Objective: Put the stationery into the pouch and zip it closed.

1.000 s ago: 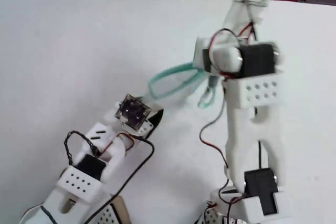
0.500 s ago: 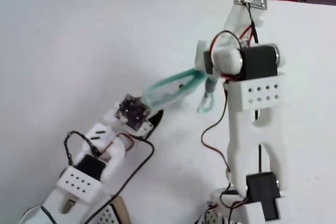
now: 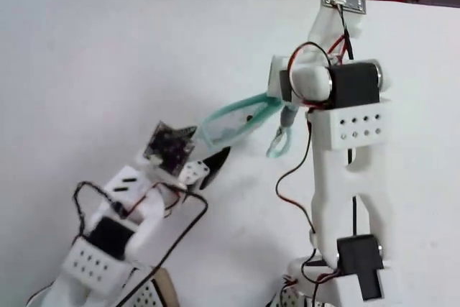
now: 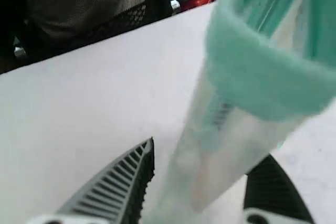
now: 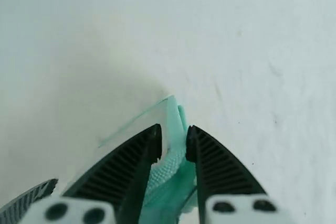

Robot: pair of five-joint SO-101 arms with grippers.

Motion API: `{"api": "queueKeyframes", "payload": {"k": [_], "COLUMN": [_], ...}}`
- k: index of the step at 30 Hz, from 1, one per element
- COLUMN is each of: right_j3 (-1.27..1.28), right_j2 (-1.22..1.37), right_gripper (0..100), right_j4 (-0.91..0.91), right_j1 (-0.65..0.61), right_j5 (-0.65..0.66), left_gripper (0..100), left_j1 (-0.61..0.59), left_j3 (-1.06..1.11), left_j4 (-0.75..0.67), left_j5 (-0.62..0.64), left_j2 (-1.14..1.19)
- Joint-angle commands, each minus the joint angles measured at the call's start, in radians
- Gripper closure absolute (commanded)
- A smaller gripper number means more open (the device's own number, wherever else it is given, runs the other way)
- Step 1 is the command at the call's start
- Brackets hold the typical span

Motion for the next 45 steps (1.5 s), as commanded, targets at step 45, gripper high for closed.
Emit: {"api": "queueKeyframes", "payload": {"k": [45], "right_j3": [-0.167], "right_j2": [-0.257], "right_gripper": [86.5], "right_j4": [0.015], "right_j1": [-0.008], "right_j5": [0.364], "left_gripper": [97], "left_j1": [0.051], "left_j3": [-0.206], "left_j4": [0.002], "left_j5": [0.018], "left_j2": [0.022]}}
